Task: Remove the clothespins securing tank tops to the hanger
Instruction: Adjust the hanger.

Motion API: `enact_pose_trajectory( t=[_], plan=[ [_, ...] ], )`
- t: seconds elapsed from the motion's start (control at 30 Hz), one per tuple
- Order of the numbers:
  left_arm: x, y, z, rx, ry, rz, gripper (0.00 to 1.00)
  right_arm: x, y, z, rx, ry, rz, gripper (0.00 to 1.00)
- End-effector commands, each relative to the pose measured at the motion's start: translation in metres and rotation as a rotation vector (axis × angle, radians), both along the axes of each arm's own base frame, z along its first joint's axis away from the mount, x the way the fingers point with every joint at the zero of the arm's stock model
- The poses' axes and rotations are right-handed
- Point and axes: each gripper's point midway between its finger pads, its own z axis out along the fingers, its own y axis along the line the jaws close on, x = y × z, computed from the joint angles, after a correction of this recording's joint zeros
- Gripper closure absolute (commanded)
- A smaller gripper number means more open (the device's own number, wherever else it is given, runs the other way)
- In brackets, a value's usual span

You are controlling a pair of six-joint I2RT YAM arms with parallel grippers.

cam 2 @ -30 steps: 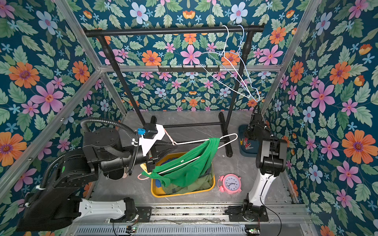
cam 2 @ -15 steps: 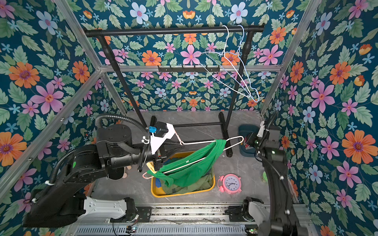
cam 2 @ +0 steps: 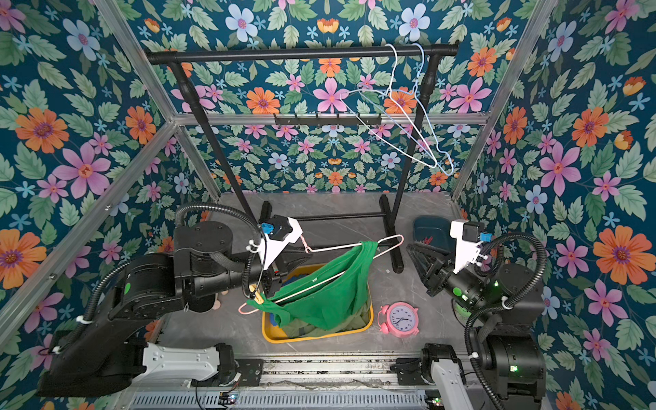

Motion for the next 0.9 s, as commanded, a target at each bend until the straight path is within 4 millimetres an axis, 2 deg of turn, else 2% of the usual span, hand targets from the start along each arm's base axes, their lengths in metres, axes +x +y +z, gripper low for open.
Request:
enact_pose_trajectory(
  t=[0.0, 0.1, 0.2, 0.3, 0.4, 0.47, 0.67, 0.87],
  plan=[
    [-0.005, -0.005, -0.004, 0.008, 0.034, -0.027, 1.00, -0.026, 0.030, 0.038, 0.075, -0.041, 0.326, 0.74],
    [-0.007, -0.011, -0.010, 0.032, 0.050, -0.048, 1.00, -0.022, 0.034, 0.060, 0.107, -0.084, 0.414, 0.75],
    [-0.006, -0.018, -0.010, 0.046, 0.048, -0.059, 1.00, -0.013, 0.044, 0.064, 0.082, -0.061, 0.475, 0.77],
    [-0.007, -0.022, -0.006, 0.058, 0.046, -0.073, 1.00, -0.019, 0.078, 0.047, -0.033, -0.039, 0.564, 0.77],
    [-0.007, -0.021, -0.001, 0.051, 0.040, -0.077, 1.00, -0.026, 0.120, 0.014, -0.257, -0.006, 0.640, 0.81],
    [-0.008, -0.018, 0.004, 0.034, 0.032, -0.077, 1.00, -0.029, 0.136, 0.006, -0.321, -0.027, 0.669, 0.84],
    [-0.019, -0.012, 0.013, -0.006, 0.045, -0.116, 1.00, -0.011, 0.141, 0.014, -0.310, -0.093, 0.598, 0.79],
    [-0.011, -0.010, -0.001, 0.042, 0.044, -0.071, 1.00, -0.010, 0.159, 0.023, -0.266, -0.106, 0.682, 0.79]
  ],
)
